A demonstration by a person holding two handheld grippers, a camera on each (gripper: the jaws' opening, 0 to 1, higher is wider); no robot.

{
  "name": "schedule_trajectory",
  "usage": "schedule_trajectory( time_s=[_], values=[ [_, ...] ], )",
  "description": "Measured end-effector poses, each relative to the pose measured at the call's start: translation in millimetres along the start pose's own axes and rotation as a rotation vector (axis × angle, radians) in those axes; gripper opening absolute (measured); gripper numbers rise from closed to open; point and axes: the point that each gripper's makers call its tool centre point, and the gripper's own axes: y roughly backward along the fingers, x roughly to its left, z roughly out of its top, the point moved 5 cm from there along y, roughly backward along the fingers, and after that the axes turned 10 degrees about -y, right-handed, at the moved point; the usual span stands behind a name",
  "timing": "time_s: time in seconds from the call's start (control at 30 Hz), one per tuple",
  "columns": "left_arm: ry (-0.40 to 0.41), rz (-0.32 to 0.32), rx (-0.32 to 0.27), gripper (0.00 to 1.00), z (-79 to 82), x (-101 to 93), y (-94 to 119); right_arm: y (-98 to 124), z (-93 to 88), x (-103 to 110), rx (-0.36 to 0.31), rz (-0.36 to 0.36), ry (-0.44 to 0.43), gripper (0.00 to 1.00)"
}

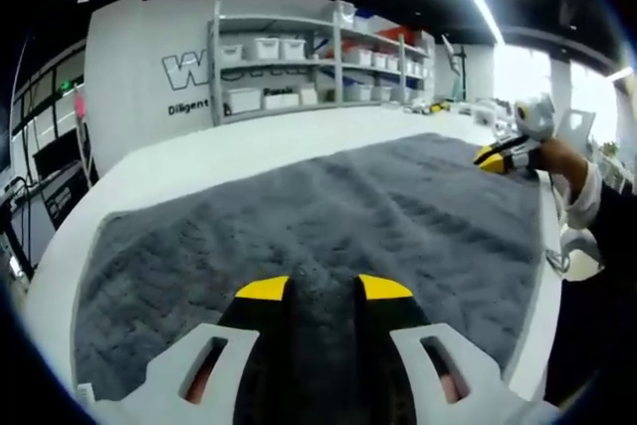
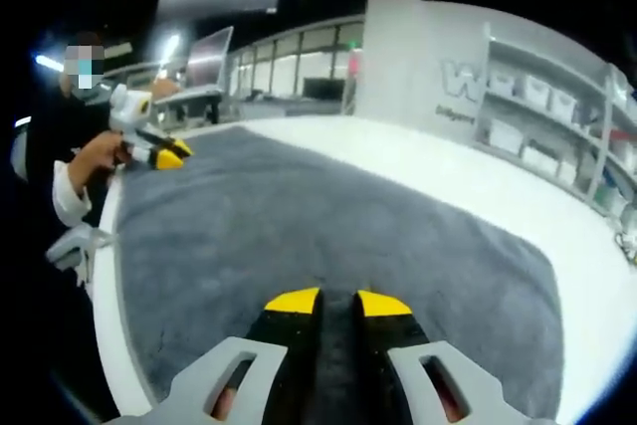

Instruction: Open the folded towel by lifting each exposed corner and separating the folded layers until the towel lies flat within the target outline without major curled edges

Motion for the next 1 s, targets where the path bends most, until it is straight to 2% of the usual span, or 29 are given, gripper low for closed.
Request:
schedule_trajectory(
  time_s=[0.03,0.1,0.13,0.17,0.27,0.47,0.57,0.63,0.73,0.83,0.9,1.0],
  values=[
    [0.012,-0.001,-0.011,0.26,1.2,-3.6,1.2,0.3,0.1,0.0,0.001,-0.001,-0.001,0.1],
    [0.044,0.004,-0.083,0.26,8.8,-4.2,2.7,1.3,0.7,-0.4,0.002,-0.008,0.002,0.13],
    [0.073,0.005,-0.094,0.26,10.3,-4.1,4.1,2.4,1.4,-1.4,-0.004,-0.019,0.005,0.15],
    [0.069,0.005,-0.098,0.26,10.8,-3.2,6.1,4.5,1.9,-2.0,-0.01,-0.024,0.003,0.16],
    [0.071,0.014,-0.11,0.27,13.5,-3.6,8.8,11.5,9.4,-0.2,-0.086,-0.002,-0.024,0.16],
    [0.072,0.04,-0.146,0.33,19.1,-6.4,20.8,30.2,20.0,4.8,-0.164,0.009,-0.028,0.2],
    [0.064,0.058,-0.163,0.36,22.2,-6.7,30.5,39.9,21.9,7.0,-0.195,0.007,-0.025,0.24],
    [0.059,0.059,-0.177,0.38,23.8,-7.6,35.5,44.1,25.5,-2.6,-0.207,0.004,-0.023,0.28],
    [0.054,0.064,-0.191,0.42,25.6,-9.7,43.2,52.9,24.0,0.9,-0.231,0.002,-0.026,0.31],
    [0.05,0.058,-0.219,0.47,29.2,-1.6,45.4,58.6,25.2,-2.5,-0.247,0.006,-0.022,0.35],
    [0.047,0.049,-0.249,0.52,32.7,-0.7,46.7,63.5,25.2,2.2,-0.261,0.005,-0.02,0.38],
    [0.038,0.049,-0.259,0.54,34.3,0.5,48.9,72.3,25.6,12.5,-0.276,0.014,-0.006,0.45]
  ],
)
